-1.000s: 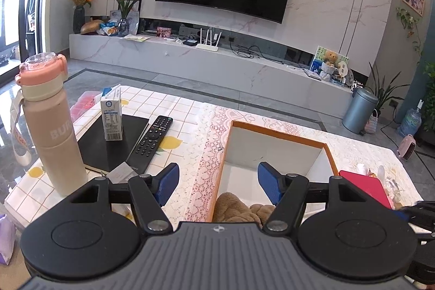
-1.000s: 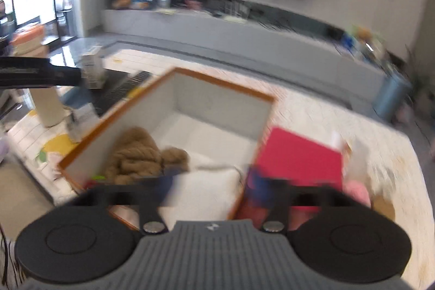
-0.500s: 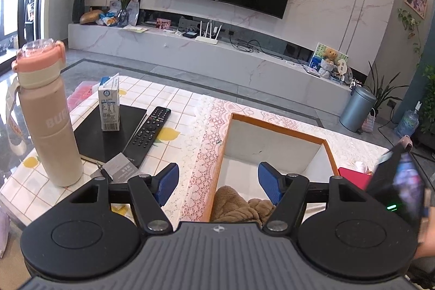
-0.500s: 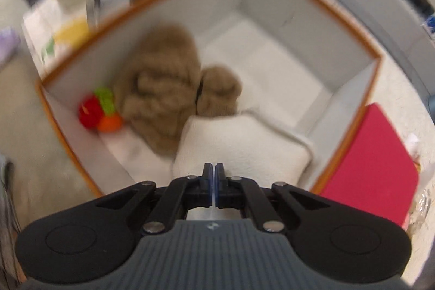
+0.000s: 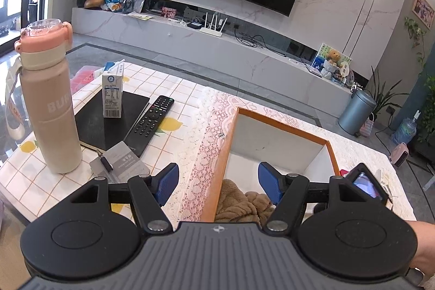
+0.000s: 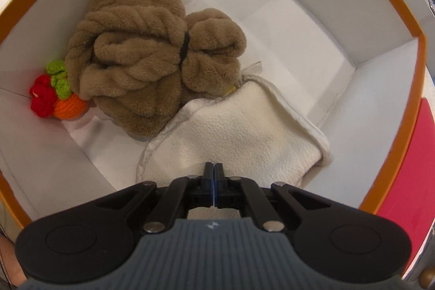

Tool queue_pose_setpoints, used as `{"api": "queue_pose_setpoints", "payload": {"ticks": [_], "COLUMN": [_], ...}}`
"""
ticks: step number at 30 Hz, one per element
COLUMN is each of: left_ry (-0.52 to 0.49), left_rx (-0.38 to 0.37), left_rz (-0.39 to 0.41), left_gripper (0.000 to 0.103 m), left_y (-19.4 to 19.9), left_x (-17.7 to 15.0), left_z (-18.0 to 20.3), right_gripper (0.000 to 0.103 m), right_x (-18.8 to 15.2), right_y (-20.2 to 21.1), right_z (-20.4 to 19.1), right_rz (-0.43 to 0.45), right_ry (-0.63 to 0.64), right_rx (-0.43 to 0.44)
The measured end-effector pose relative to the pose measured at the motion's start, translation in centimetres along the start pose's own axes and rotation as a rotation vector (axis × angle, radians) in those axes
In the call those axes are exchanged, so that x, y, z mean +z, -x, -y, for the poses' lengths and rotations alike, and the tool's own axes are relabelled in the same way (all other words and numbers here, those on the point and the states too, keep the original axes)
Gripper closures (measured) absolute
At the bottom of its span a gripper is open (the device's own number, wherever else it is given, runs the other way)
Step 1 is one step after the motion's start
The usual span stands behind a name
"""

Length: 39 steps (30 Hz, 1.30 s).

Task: Organize soft objects
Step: 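Move both grippers away from the box back toward the table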

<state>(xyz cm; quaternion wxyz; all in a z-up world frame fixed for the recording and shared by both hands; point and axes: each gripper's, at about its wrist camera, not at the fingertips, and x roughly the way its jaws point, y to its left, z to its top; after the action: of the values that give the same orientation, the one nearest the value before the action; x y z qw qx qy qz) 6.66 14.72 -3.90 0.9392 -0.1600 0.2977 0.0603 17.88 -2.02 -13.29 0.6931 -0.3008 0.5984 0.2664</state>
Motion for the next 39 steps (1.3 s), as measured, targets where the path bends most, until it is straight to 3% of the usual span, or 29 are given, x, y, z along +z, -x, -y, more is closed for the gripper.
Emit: {"api": "queue_pose_setpoints", "payload": {"ticks": [13, 17, 21, 26, 32, 35, 39], "left_ry": [-0.054, -0.106, -0.163, -0.245, -0.334, -0.372, -0.370], "left_rx": [0.013, -0.023, -0.055, -0.117, -0.163, -0.183, -0.249], "left_rz": [0.048, 0.020, 0.043, 0.063, 0.087, 0.077, 0.031], "left_gripper": [0.021, 0.021, 0.021, 0.020, 0.019, 0.019, 0.019], "left_y": [2.8, 3.8, 5.0, 6.2, 7.0, 6.5, 5.0], "left_x": [0.2, 0.0, -0.5, -1.2, -2.6, -3.7, -5.1], "left_z": [2.4, 4.3, 7.0, 11.0, 16.1, 18.6, 21.4], "right_gripper": [0.101, 0.101, 0.101, 0.101, 0.100, 0.100, 0.094], "right_x": [-3.4, -4.7, -6.9, -11.1, -20.0, -23.6, -27.1], "right_y": [11.1, 14.5, 18.0, 21.1, 24.5, 24.3, 22.8], "right_z": [2.2, 2.6, 4.0, 7.4, 11.7, 12.8, 14.6], "right_rz": [0.307, 0.373, 0.444, 0.534, 0.751, 0.791, 0.825], "right_ry": [-0.039, -0.036, -0.066, -0.126, -0.308, -0.375, -0.481], "right_rx": [0.028, 0.001, -0.022, -0.074, -0.248, -0.333, -0.352]}}
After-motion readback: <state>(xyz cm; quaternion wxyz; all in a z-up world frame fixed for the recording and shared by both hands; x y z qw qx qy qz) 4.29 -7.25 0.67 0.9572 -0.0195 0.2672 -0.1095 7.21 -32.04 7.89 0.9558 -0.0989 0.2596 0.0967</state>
